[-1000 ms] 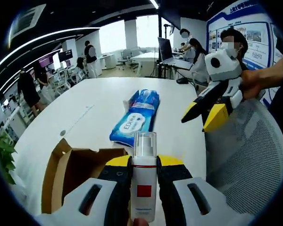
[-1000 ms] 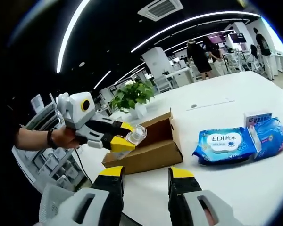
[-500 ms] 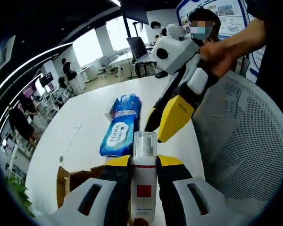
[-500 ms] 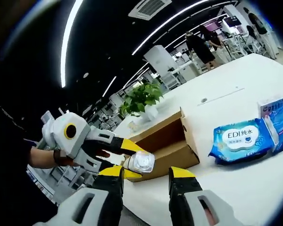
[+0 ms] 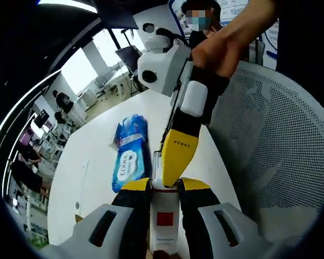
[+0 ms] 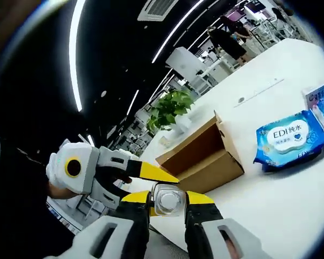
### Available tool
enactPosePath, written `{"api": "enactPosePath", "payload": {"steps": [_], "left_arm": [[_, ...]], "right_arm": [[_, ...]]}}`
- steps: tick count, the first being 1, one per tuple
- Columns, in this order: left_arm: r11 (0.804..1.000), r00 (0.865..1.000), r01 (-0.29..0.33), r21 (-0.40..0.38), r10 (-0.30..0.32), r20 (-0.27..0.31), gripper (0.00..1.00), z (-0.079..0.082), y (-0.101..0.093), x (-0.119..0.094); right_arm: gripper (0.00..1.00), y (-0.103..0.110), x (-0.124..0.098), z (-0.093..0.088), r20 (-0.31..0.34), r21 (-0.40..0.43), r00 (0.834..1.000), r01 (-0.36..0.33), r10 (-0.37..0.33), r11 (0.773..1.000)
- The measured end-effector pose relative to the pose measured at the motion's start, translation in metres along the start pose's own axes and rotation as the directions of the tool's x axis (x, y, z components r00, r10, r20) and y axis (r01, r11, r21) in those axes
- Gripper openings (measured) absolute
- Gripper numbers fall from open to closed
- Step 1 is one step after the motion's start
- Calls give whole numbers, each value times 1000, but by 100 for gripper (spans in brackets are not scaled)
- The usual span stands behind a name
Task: Operate the shoe box by opening the lid, removing the specified soft item, and placing it in the target area until the item is outside and the box remains undamaged.
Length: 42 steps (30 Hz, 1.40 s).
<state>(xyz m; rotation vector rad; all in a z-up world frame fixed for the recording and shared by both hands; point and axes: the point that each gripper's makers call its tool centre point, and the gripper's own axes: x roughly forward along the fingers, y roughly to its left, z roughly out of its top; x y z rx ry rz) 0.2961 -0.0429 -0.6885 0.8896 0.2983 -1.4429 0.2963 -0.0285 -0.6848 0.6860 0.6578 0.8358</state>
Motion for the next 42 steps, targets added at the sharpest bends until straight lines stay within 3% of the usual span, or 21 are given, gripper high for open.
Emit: {"api": "enactPosePath", "payload": {"steps": [6, 12, 18, 42], "left_arm": [[1000, 1000, 20, 1, -20, -10, 20, -1, -4, 3], [999, 998, 45, 31, -43, -44, 20, -5, -14, 12], [997, 996, 77, 1, -77, -52, 20, -10, -20, 17], [995, 995, 85, -55, -88, -56, 21, -18, -22, 21]], "right_arm": [[16, -3, -3, -1, 19, 54, 1000, 7, -8, 999], [16, -10, -4, -9, -3, 103, 999, 44, -44, 994], [16, -17, -6, -17, 0, 152, 998, 63, -63, 986], [15, -19, -11, -16, 18, 225, 998, 57, -62, 973]]}}
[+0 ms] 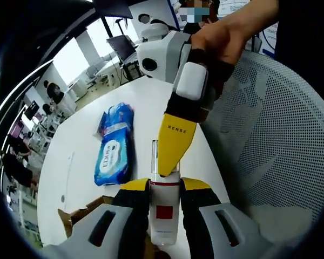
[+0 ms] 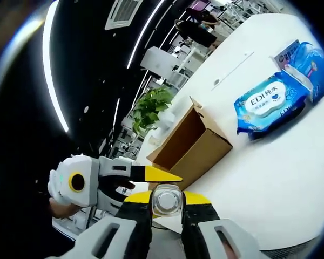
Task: Operate the shoe box by opening the lid, removing the specified soft item, and placing it in the target area until the item is outside and the box remains undamaged.
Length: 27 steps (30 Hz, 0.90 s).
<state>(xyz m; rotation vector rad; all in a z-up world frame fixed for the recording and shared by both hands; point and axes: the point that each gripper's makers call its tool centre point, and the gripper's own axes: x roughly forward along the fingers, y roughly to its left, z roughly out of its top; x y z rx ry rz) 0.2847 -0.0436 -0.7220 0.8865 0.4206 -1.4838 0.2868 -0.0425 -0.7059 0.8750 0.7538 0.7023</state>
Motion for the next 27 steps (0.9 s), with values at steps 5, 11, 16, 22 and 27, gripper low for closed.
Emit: {"api": "enactPosePath", "payload": {"steps": [5, 11, 16, 22, 27], "left_arm": [[1000, 1000, 2, -3, -2, 8, 21, 2, -1, -1], [1000, 1000, -9, 7, 9, 14, 20, 7, 0, -5], [999, 1000, -22, 40, 22, 1, 20, 6, 2, -6], [998, 1000, -25, 52, 26, -9, 20, 4, 2, -8], [999, 1000, -29, 38, 29, -5, 21, 2, 1, -9]], "right_arm": [[16, 2, -2, 0, -10, -16, 1000, -10, 10, 1000], [16, 5, -3, 2, -11, -25, 1000, -27, 26, 999], [16, 8, -2, 2, -25, -44, 999, -29, 28, 999], [16, 9, 0, -2, -36, -53, 999, -30, 29, 998], [16, 8, 1, -1, -25, -55, 999, -23, 22, 998]]}}
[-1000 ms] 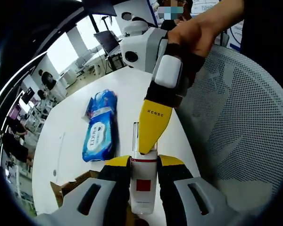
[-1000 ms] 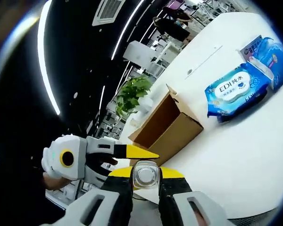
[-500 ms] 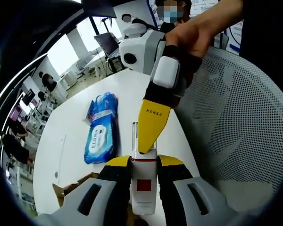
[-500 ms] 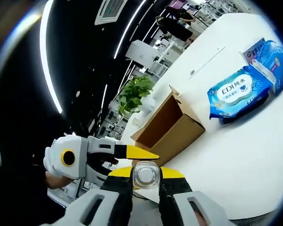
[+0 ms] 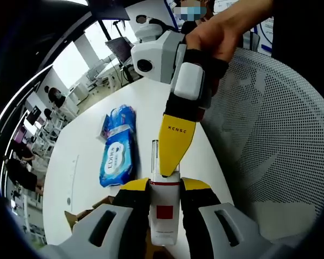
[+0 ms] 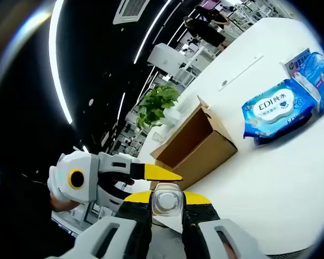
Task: Operate the shoe box by opening the lid, removing the specified soft item, and placing it in the target area until the item is outside and the box remains undamaged.
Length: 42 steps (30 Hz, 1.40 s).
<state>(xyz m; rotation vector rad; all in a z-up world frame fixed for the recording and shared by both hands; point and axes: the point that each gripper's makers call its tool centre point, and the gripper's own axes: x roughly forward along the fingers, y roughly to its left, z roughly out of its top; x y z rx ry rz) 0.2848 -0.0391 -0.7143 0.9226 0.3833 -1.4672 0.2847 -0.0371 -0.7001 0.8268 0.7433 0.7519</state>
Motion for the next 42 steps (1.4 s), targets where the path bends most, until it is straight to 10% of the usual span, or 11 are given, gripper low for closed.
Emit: {"api": "enactPosePath", "payload": {"steps": [23, 33, 42], "left_arm": [[977, 998, 5, -214, 10, 68, 24, 2, 2, 7], [923, 993, 10, -384, 37, 116, 28, -4, 5, 2], [817, 981, -27, -577, 132, 140, 30, -25, 14, -13]], "right_arm": [[15, -19, -14, 8, 12, 114, 999, 45, -46, 993], [15, -24, -21, 12, 19, 122, 996, 81, -84, 989], [15, -25, -29, 12, 33, 136, 994, 99, -104, 986]]}}
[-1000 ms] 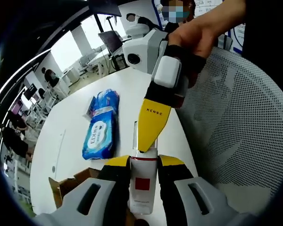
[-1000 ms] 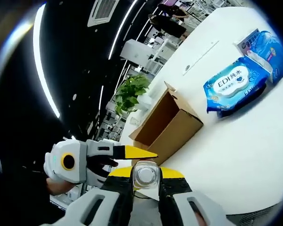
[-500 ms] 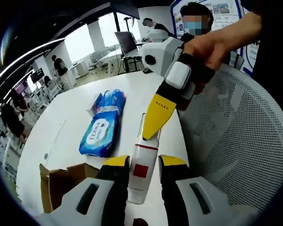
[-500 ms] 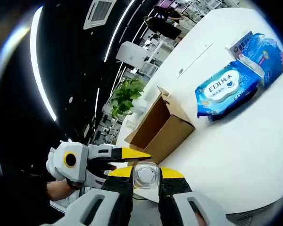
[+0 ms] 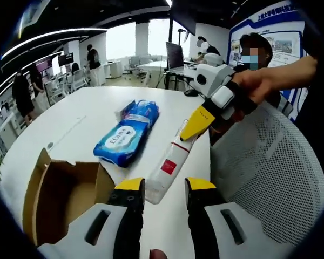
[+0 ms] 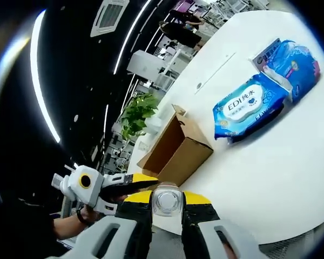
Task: Operate the shoe box by opening the lid, removing the specified soft item, and placing it in the target area until the item is outside and the box remains undamaged.
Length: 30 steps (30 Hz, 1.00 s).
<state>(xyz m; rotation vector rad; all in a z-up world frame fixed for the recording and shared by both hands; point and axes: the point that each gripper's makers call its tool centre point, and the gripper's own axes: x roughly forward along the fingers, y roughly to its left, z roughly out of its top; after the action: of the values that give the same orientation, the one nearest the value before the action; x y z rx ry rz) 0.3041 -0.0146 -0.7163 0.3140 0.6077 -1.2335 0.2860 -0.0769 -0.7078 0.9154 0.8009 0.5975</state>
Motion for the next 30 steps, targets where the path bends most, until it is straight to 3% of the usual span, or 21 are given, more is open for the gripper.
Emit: {"api": "enactPosePath", "payload": {"steps": [4, 7, 14, 23, 30], "left_arm": [[992, 997, -53, -118, 59, 47, 31, -2, 10, -12], [986, 994, -96, -138, 102, 40, 33, -10, 20, -22], [931, 970, -182, -315, 222, 96, 34, -17, 37, -44], [886, 944, -269, -377, 319, 78, 37, -34, 53, -64], [835, 918, -319, -448, 390, 72, 39, -47, 65, -82]], "right_arm": [[15, -1, -2, 3, 8, 2, 1000, -1, 1, 1000], [15, -2, -5, 3, 9, 0, 1000, 4, -4, 1000], [15, -12, -13, 8, 34, 34, 999, 15, -16, 999], [15, -25, -22, 11, 32, 51, 999, 38, -39, 998], [15, -32, -27, 13, 28, 44, 998, 49, -51, 998]]}}
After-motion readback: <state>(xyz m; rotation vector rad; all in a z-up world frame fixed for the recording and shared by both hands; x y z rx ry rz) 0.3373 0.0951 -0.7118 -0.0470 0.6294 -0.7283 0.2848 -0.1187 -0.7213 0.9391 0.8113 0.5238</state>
